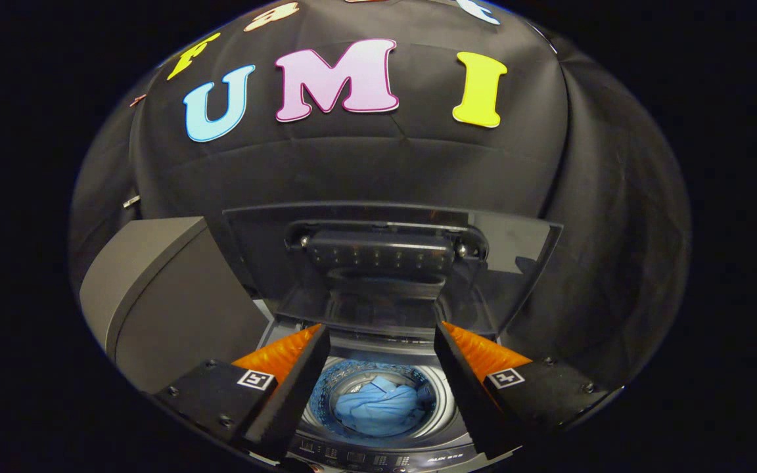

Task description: Put the clothes into the washing machine and then close the washing machine lid.

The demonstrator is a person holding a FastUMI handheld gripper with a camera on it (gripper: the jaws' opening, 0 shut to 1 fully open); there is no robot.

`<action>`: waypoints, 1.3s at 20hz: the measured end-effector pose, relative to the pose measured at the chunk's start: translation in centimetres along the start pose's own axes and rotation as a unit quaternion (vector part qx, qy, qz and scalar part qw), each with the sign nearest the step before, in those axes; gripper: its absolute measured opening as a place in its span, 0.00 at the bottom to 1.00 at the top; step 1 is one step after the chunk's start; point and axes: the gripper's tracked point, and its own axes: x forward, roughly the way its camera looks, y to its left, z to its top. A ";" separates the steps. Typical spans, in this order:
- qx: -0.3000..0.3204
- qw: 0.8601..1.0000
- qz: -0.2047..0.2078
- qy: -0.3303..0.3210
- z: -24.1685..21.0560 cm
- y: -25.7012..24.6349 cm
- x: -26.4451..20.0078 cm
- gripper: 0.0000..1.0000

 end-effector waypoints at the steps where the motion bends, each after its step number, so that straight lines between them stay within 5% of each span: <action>1: -0.002 1.000 -0.001 -0.006 0.8 0.0 0.0 1.00; 13: -0.008 0.995 0.005 -0.095 12.4 1.2 2.6 1.00; 18: 0.034 0.998 0.011 -0.054 11.6 0.9 6.6 1.00; 26: 0.016 0.997 0.008 -0.078 11.0 1.1 5.8 1.00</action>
